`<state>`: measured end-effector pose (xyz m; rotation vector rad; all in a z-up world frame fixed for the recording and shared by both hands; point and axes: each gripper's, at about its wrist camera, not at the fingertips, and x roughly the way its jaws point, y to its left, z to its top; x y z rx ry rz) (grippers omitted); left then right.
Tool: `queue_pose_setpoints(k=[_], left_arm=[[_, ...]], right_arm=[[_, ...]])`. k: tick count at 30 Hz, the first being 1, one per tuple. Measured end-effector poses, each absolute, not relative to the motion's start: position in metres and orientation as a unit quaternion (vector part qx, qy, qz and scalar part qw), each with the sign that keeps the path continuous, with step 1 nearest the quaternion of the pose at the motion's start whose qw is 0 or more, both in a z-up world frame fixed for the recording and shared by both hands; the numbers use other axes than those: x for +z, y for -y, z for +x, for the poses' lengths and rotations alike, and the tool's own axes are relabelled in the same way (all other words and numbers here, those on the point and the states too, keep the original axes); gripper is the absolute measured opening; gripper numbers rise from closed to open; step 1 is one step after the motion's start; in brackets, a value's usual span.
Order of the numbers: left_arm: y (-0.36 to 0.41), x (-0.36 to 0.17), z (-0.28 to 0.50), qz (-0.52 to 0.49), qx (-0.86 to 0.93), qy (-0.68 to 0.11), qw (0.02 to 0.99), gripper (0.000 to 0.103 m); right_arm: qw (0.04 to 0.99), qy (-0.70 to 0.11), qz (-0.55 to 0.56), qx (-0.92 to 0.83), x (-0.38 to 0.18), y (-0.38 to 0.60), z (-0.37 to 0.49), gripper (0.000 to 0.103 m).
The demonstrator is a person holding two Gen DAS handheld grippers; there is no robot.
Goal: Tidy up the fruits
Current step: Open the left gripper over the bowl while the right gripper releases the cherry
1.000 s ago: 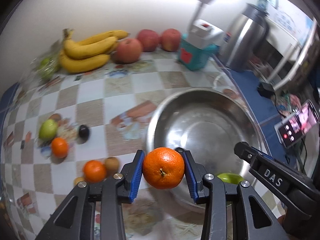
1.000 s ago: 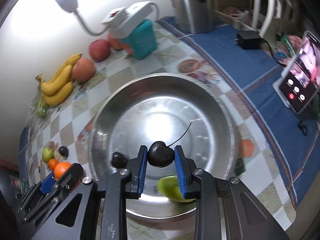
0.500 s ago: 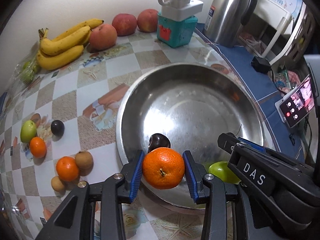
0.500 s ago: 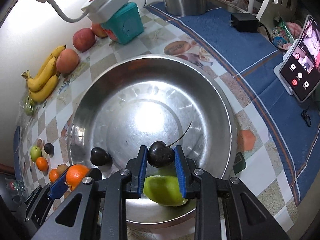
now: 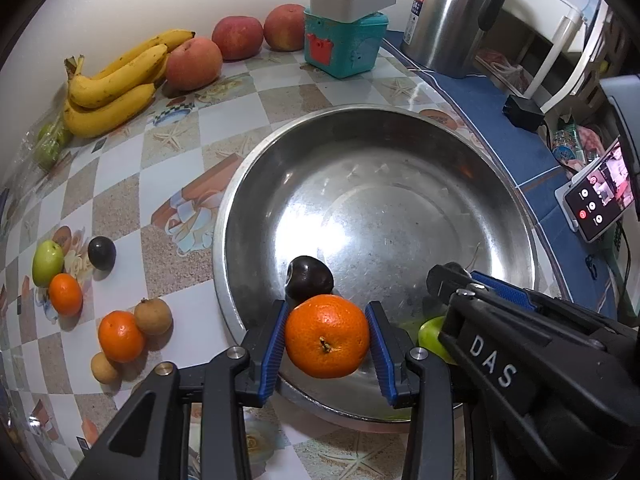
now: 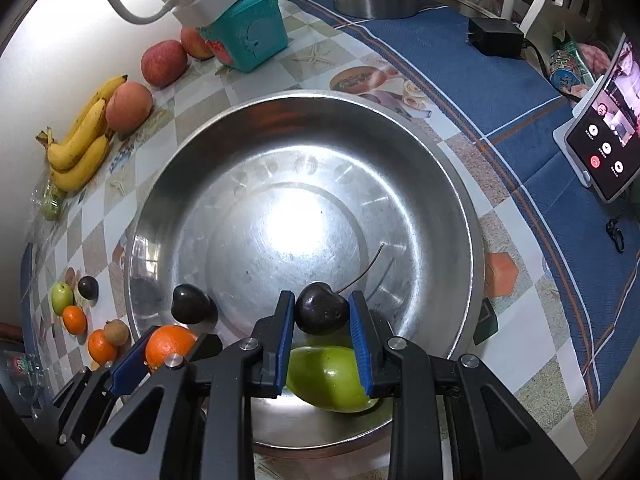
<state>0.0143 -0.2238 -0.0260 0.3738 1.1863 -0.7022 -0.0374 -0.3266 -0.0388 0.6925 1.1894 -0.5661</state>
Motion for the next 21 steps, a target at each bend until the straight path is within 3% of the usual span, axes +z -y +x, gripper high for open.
queue_pose_setpoints(k=[6,10,21], left_arm=[[0.225,-0.027,0.014,0.175,-0.322,-0.544,0.755,0.044],[0.225,-0.024,0.013,0.177,-0.325,-0.539,0.757,0.054],[0.220,-0.015,0.017,0.175,-0.316,-0.537,0.762,0.060]], right_arm=[[0.735,-0.544,0.312,-0.258,-0.039,0.326,-0.036,0.031],[0.736,-0.544,0.309,-0.258,-0.037,0.325,-0.035,0.034],[0.753,-0.518,0.308,-0.264,-0.018,0.328,-0.037,0.034]])
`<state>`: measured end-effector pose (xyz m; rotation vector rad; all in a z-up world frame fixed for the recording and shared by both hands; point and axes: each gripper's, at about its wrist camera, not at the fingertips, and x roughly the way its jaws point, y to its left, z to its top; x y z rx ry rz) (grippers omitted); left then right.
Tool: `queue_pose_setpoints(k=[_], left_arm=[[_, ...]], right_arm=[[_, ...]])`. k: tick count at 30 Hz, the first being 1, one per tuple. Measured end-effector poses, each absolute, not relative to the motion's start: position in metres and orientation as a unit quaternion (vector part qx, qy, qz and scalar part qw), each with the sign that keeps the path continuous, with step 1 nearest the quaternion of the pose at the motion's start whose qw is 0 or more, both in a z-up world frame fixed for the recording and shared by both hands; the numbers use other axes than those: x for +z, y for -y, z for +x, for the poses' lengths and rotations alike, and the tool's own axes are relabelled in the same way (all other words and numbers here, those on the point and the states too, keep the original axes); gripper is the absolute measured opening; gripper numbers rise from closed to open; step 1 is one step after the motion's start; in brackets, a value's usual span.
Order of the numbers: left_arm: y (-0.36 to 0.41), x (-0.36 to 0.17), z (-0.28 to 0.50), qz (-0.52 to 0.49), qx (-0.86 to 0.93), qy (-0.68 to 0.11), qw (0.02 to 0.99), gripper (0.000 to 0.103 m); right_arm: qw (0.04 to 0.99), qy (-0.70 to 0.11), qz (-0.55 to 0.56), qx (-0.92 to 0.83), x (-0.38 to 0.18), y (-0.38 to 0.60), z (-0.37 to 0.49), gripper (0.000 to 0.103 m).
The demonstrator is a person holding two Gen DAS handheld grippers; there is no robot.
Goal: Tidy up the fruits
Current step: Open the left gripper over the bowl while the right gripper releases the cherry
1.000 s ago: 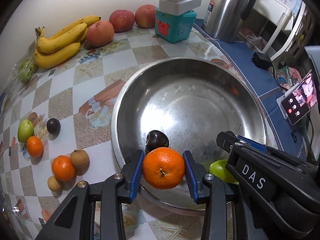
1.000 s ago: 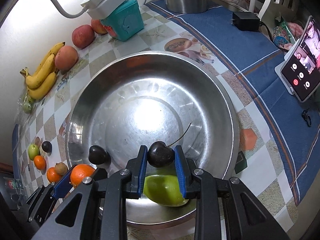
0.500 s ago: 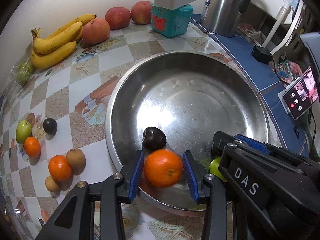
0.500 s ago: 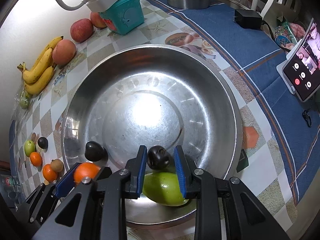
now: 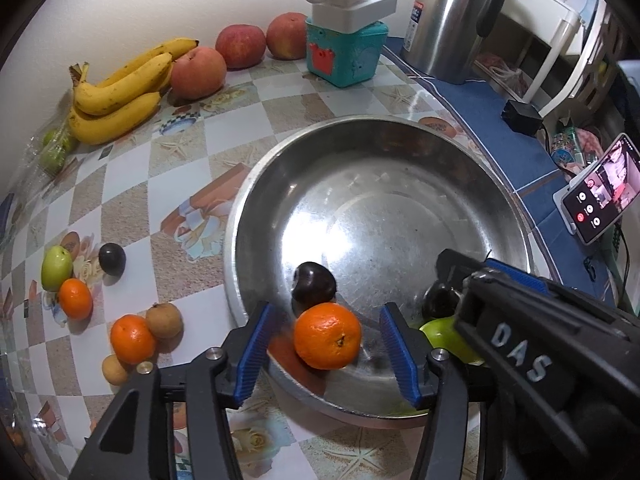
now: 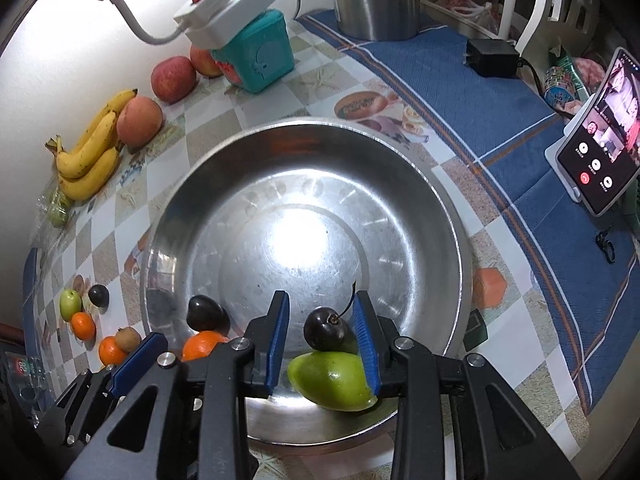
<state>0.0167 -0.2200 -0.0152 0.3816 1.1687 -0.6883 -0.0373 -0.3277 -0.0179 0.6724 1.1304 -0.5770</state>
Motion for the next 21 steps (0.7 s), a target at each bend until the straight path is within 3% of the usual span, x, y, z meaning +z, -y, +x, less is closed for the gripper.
queue_pose_setpoints(k=[21], left_arm=[[0.149,-0.003,0.067,0.096,-0.218,-0.572,0.785,0.067]], right_arm=[[0.761,-0.517,0.301,-0.251,-0.012,0.322,-0.033,0.034]])
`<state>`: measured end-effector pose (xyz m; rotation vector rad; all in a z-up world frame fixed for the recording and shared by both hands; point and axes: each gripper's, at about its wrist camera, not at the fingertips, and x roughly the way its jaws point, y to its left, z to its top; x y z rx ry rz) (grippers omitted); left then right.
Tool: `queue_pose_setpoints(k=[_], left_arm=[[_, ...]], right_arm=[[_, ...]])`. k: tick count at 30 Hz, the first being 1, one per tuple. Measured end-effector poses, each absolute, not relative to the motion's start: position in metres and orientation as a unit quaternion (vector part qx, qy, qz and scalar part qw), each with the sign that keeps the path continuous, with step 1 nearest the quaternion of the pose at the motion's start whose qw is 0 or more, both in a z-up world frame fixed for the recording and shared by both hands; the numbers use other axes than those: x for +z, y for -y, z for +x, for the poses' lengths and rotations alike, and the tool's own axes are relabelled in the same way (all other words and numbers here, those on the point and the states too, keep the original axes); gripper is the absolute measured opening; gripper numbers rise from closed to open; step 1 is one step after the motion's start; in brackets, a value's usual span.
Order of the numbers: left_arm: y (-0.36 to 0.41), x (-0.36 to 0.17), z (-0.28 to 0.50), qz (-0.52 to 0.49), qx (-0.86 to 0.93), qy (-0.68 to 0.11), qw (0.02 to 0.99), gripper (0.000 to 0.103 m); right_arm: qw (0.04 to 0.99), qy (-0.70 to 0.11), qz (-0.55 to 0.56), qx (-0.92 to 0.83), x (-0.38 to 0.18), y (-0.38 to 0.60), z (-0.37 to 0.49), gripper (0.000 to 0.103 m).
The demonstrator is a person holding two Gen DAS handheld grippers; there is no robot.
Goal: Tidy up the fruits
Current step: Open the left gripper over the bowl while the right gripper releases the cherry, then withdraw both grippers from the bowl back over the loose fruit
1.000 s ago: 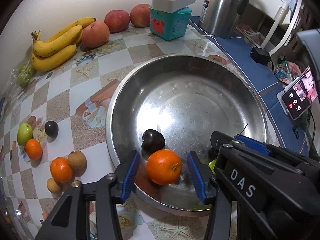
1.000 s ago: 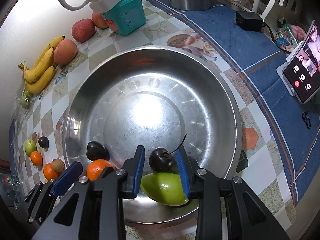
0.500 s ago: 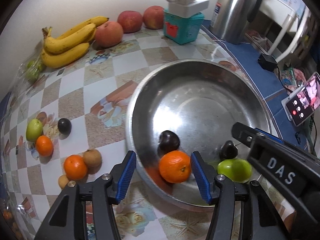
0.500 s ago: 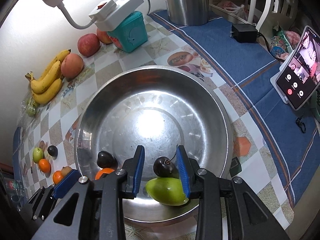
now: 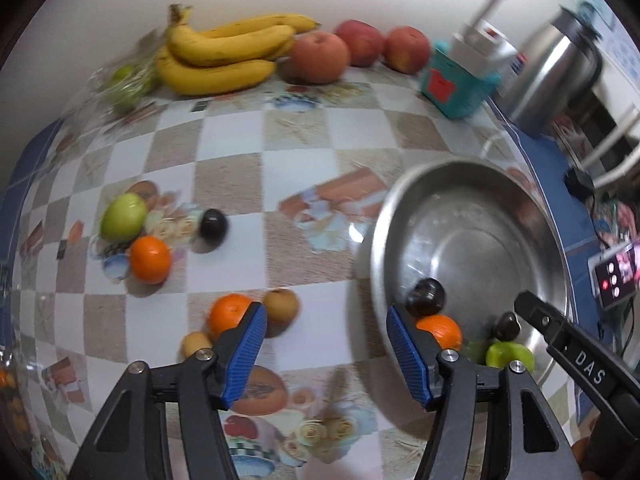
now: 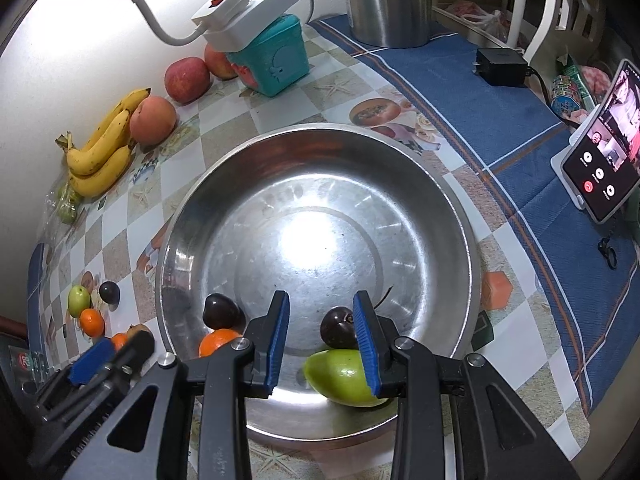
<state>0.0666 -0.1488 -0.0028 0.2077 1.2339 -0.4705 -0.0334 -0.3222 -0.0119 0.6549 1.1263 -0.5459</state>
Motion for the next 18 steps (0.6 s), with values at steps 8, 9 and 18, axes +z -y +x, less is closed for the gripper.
queue_pose_setpoints(k=[8,9,18], left_arm=[[0.117,0.009,0.085,0.055,-0.185,-0.572,0.797,0.074],[0.113,0.009,0.087,0.049,-0.179,-0.572,0.799,0.075],[0.094,0.006,0.096,0.031,-0.145,-0.576,0.804,0.085]], right_arm=[[0.763,-0.523,0.294,-0.241,-0.011,0.312,-0.027,0.041],[0.763,-0.523,0.293,-0.241,-0.010,0.312,-0.026,0.041],[0.764,-0.531,0.281,-0.235,-0.012,0.305,-0.021,0.058]])
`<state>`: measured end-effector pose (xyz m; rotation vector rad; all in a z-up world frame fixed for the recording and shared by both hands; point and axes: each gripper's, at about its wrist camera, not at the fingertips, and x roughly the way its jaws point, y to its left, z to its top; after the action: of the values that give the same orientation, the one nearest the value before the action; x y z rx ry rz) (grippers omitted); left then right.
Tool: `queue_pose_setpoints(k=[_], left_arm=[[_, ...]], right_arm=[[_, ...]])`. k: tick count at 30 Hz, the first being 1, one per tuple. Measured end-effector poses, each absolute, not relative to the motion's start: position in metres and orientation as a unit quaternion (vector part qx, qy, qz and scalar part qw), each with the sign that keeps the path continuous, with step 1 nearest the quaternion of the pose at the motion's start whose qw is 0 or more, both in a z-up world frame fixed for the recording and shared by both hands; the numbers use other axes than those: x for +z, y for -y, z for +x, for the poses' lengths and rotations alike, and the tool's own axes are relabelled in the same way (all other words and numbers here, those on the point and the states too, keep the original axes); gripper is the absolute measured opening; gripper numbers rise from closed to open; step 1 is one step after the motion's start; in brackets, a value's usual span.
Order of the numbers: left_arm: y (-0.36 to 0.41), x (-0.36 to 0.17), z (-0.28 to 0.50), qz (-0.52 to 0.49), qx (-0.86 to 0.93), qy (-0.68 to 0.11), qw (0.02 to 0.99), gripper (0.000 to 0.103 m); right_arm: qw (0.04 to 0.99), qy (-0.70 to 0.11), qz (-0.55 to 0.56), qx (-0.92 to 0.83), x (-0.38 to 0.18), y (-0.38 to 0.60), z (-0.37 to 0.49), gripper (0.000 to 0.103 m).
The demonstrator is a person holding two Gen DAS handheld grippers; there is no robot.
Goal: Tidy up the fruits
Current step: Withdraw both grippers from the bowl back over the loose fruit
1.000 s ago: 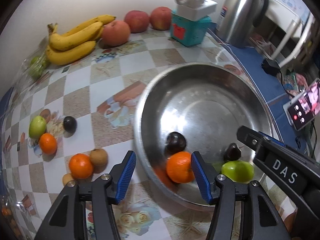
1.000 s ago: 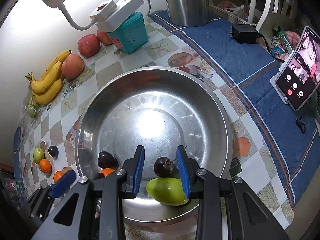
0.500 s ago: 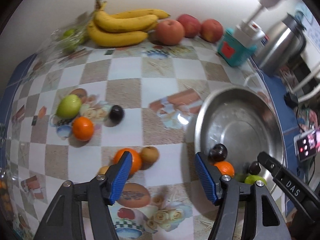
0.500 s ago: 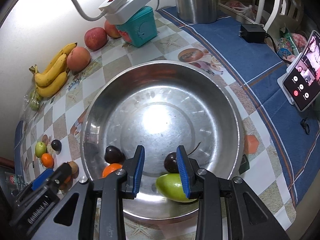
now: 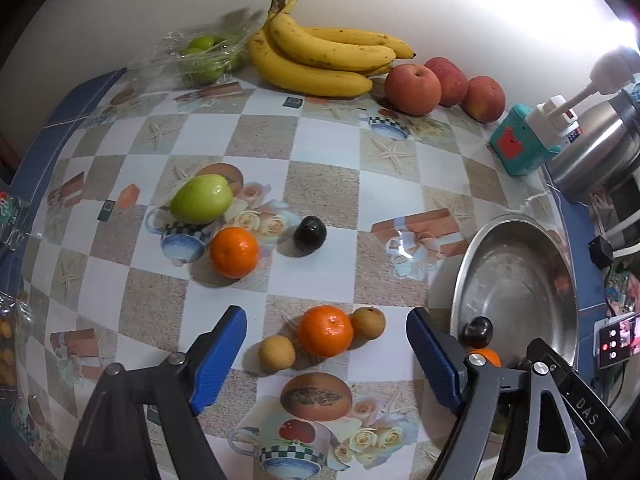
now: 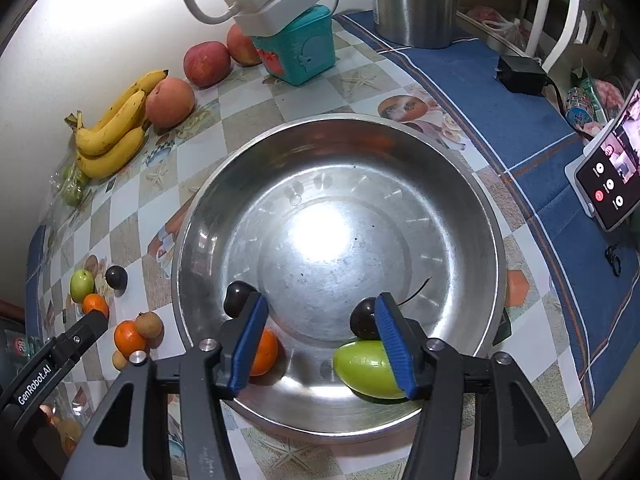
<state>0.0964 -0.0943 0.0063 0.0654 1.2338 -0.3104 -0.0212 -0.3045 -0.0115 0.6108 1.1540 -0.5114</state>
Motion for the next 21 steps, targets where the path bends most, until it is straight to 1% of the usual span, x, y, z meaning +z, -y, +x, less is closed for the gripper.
queue_pose_setpoints(k=[2,4,5,6,8,13,16,18,21], left_arm=[[0.094,0.005,0.096,0.035,-0.139,-0.575,0.806,0.088],[0.093,0.005,0.097,0.040,-0.133,-0.572,0.808,0.099],[0.093,0.004,0.097,0.042,-0.130,-0.571,0.809,0.100],[0.093,0.004,0.097,0.041,-0.127,-0.571,0.810,0.101],[0.091,0.004,0.098,0.037,-0.122,-0.570,0.812,0.102],[0.087,0.005,0.099,0.038,-0.110,-0.564,0.817,0.103],[0.087,0.006,0.099,0.045,-0.107,-0.558,0.822,0.103],[0.087,0.007,0.099,0.047,-0.106,-0.554,0.824,0.103],[0.086,0.009,0.098,0.050,-0.105,-0.550,0.827,0.103]], right_arm=[[0.764,-0.533,0.277,-0.234,-0.012,0.303,-0.020,0.058],[0.764,-0.535,0.273,-0.234,-0.013,0.301,-0.018,0.060],[0.764,-0.536,0.272,-0.234,-0.013,0.300,-0.018,0.063],[0.764,-0.536,0.271,-0.234,-0.013,0.300,-0.018,0.071],[0.767,-0.535,0.268,-0.233,-0.012,0.299,-0.017,0.076],[0.771,-0.534,0.260,-0.229,-0.011,0.295,-0.015,0.077],[0.774,-0.534,0.254,-0.227,-0.010,0.292,-0.013,0.079],[0.776,-0.534,0.248,-0.227,-0.010,0.290,-0.012,0.087],[0.781,-0.531,0.243,-0.224,-0.008,0.288,-0.011,0.090]])
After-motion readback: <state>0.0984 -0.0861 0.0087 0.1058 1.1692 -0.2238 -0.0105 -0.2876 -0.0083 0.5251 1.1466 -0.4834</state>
